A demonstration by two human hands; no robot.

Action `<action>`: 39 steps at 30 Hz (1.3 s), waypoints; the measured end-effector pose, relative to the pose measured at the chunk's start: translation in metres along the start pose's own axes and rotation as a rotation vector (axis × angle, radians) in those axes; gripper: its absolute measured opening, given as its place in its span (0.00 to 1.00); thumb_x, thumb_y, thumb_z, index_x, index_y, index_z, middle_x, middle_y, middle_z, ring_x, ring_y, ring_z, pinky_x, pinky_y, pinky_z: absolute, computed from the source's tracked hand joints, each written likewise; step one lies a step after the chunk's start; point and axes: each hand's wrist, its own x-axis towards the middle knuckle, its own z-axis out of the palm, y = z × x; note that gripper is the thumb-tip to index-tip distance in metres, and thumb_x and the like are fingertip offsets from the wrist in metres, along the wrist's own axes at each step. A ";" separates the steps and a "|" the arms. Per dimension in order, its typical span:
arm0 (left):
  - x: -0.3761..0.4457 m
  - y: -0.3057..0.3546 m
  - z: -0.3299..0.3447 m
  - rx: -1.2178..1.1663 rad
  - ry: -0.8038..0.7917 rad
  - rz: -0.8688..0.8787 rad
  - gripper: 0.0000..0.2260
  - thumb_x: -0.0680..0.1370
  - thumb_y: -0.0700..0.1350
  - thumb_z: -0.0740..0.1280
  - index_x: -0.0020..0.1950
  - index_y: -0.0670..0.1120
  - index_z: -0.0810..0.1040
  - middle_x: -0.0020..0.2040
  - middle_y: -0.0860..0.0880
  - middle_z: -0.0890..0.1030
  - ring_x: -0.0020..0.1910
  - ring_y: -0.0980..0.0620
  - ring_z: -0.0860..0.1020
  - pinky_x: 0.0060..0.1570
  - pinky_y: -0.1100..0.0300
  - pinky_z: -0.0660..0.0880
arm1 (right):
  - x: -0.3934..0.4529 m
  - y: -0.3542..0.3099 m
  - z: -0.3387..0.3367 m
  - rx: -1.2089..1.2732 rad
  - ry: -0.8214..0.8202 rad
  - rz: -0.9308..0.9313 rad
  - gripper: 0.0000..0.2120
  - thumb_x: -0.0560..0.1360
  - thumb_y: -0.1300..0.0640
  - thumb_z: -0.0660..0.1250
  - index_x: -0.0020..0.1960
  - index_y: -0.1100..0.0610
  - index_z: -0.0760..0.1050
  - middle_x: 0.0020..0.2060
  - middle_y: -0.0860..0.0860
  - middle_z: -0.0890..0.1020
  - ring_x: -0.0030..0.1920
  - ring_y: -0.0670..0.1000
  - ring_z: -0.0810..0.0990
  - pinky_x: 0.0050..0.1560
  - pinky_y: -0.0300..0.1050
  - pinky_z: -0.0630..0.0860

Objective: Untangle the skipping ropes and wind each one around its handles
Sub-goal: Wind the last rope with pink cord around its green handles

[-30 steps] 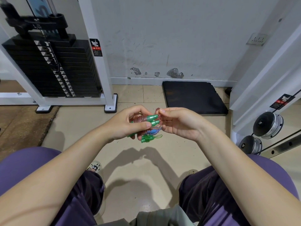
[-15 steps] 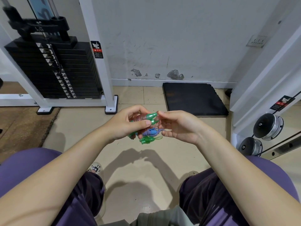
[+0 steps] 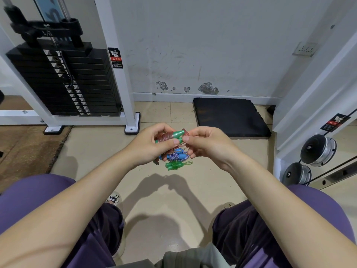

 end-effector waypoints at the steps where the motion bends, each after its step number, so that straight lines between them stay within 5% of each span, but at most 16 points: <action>1: 0.000 0.000 0.000 0.011 0.017 0.002 0.10 0.75 0.45 0.73 0.52 0.44 0.76 0.36 0.48 0.81 0.29 0.46 0.78 0.29 0.57 0.71 | 0.000 0.000 0.000 -0.008 0.017 0.002 0.07 0.74 0.63 0.73 0.48 0.64 0.77 0.36 0.57 0.80 0.30 0.52 0.78 0.34 0.43 0.78; 5: 0.001 0.000 0.002 0.078 0.070 0.011 0.08 0.77 0.42 0.72 0.52 0.43 0.76 0.36 0.49 0.80 0.28 0.48 0.78 0.28 0.58 0.72 | 0.000 0.003 0.003 -0.057 0.095 0.001 0.10 0.74 0.61 0.74 0.45 0.61 0.72 0.33 0.57 0.78 0.27 0.53 0.78 0.34 0.47 0.79; 17: 0.001 -0.001 0.003 0.136 0.100 0.011 0.08 0.76 0.43 0.73 0.52 0.43 0.76 0.37 0.47 0.81 0.28 0.48 0.79 0.25 0.61 0.71 | -0.001 0.006 0.009 -0.049 0.175 -0.048 0.05 0.73 0.64 0.73 0.44 0.63 0.77 0.29 0.53 0.77 0.24 0.48 0.73 0.27 0.40 0.72; 24: 0.004 0.002 -0.011 0.119 0.224 -0.040 0.06 0.77 0.45 0.70 0.52 0.45 0.77 0.39 0.47 0.83 0.28 0.51 0.78 0.28 0.61 0.71 | -0.004 -0.009 -0.001 -0.036 0.113 -0.062 0.03 0.75 0.69 0.66 0.42 0.65 0.75 0.36 0.58 0.82 0.33 0.54 0.84 0.32 0.41 0.79; 31: -0.001 0.003 -0.004 0.046 0.058 -0.078 0.08 0.78 0.44 0.71 0.53 0.44 0.76 0.35 0.48 0.81 0.28 0.46 0.78 0.23 0.63 0.70 | -0.002 -0.011 -0.007 0.079 0.122 -0.025 0.04 0.80 0.65 0.59 0.47 0.60 0.67 0.34 0.60 0.83 0.31 0.58 0.83 0.28 0.43 0.77; 35: -0.002 0.001 0.000 0.026 0.016 -0.108 0.08 0.78 0.44 0.70 0.54 0.43 0.75 0.33 0.50 0.80 0.28 0.43 0.79 0.26 0.60 0.72 | -0.001 -0.003 -0.003 0.032 0.076 -0.051 0.10 0.78 0.62 0.68 0.55 0.62 0.69 0.30 0.57 0.79 0.25 0.53 0.75 0.25 0.41 0.71; 39: -0.001 0.002 -0.001 0.019 -0.006 -0.119 0.07 0.79 0.43 0.69 0.55 0.43 0.74 0.33 0.49 0.79 0.28 0.43 0.78 0.26 0.58 0.72 | 0.000 -0.001 -0.006 -0.100 0.005 -0.052 0.10 0.72 0.62 0.74 0.50 0.63 0.77 0.27 0.53 0.77 0.22 0.49 0.71 0.24 0.37 0.66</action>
